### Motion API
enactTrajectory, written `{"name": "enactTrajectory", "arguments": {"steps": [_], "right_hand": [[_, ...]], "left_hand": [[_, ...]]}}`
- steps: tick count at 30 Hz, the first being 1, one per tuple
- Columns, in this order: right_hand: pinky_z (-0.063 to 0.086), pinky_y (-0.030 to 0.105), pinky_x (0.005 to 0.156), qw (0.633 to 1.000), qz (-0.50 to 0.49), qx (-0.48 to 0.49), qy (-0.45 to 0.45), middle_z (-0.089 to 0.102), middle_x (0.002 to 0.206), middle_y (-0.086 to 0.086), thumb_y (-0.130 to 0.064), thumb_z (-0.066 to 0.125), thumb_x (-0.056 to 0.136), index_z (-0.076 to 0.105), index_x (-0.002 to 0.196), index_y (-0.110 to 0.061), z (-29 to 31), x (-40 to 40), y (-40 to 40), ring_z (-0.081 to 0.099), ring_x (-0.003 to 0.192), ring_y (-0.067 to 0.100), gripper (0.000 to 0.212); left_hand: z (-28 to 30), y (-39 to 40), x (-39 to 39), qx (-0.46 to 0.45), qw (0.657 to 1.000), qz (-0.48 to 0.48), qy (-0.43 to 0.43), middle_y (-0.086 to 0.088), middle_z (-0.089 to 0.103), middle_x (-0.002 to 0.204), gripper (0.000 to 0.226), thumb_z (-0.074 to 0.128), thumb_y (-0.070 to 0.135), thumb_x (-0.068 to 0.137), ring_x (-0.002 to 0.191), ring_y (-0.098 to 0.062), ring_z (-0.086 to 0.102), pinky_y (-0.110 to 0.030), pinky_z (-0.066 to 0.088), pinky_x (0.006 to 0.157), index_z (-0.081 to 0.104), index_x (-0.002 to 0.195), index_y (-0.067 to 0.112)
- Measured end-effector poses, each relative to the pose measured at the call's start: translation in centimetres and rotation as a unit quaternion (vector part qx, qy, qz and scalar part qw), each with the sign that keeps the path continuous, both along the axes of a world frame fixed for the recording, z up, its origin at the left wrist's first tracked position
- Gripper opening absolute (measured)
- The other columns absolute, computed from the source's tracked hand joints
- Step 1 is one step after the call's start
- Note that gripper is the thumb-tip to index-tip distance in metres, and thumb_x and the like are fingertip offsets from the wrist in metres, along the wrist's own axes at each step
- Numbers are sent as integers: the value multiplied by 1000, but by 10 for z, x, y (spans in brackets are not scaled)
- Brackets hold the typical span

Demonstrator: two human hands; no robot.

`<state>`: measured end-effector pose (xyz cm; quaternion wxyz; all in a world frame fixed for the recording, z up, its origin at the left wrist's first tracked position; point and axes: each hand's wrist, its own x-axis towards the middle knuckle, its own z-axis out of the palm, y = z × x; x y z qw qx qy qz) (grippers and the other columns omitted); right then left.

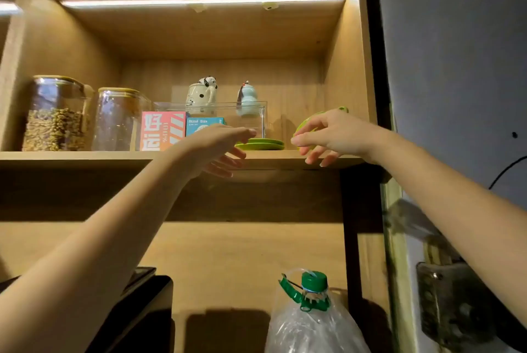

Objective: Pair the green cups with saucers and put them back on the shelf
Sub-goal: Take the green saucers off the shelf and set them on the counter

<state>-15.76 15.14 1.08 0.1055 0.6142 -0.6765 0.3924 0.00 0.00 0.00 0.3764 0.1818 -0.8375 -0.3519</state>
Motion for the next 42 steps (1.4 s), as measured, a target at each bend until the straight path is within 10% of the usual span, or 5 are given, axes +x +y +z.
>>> {"name": "enactTrajectory", "arguments": {"steps": [10, 19, 24, 33, 42], "right_hand": [[51, 24, 55, 999, -20, -21, -38, 64, 86, 10, -17, 56, 90, 60, 109, -5, 23, -30, -68, 60, 71, 17, 23], [45, 23, 50, 993, -84, 41, 70, 54, 67, 2, -18, 55, 89, 56, 115, -5, 31, -37, -100, 50, 57, 13, 29], [44, 25, 50, 980, -110, 92, 139, 57, 80, 1, -27, 58, 85, 57, 120, -10, 39, -38, -109, 51, 66, 16, 39], [49, 39, 89, 967, -158, 31, 200, 61, 115, 13, -33, 59, 84, 66, 105, -16, 31, -44, -121, 55, 101, 30, 28], [49, 43, 84, 972, -107, -47, 202, 65, 102, 11, -33, 52, 90, 65, 110, -12, 16, -41, -103, 58, 91, 27, 31]], "left_hand": [[14, -51, -50, -104, 986, 122, 45, 1, 57, 80, 34, 48, 31, 91, 75, -12, 55, -23, 45, 61, 59, 113, 8], [25, -77, -68, -253, 933, 244, -81, -13, 59, 119, 54, 43, 52, 87, 106, -26, 54, -32, 44, 84, 53, 126, 17], [36, -82, -71, -257, 931, 234, -111, -2, 56, 87, 55, 46, 57, 82, 83, -17, 48, -26, 42, 68, 63, 115, 16], [28, -80, -74, -164, 963, 213, 5, 2, 48, 69, 59, 48, 59, 80, 65, -12, 48, -21, 44, 57, 63, 111, 12], [34, -63, -59, 97, 984, 101, 108, -11, 58, 76, 25, 57, 29, 86, 62, -18, 61, -21, 52, 37, 53, 89, 5]]}}
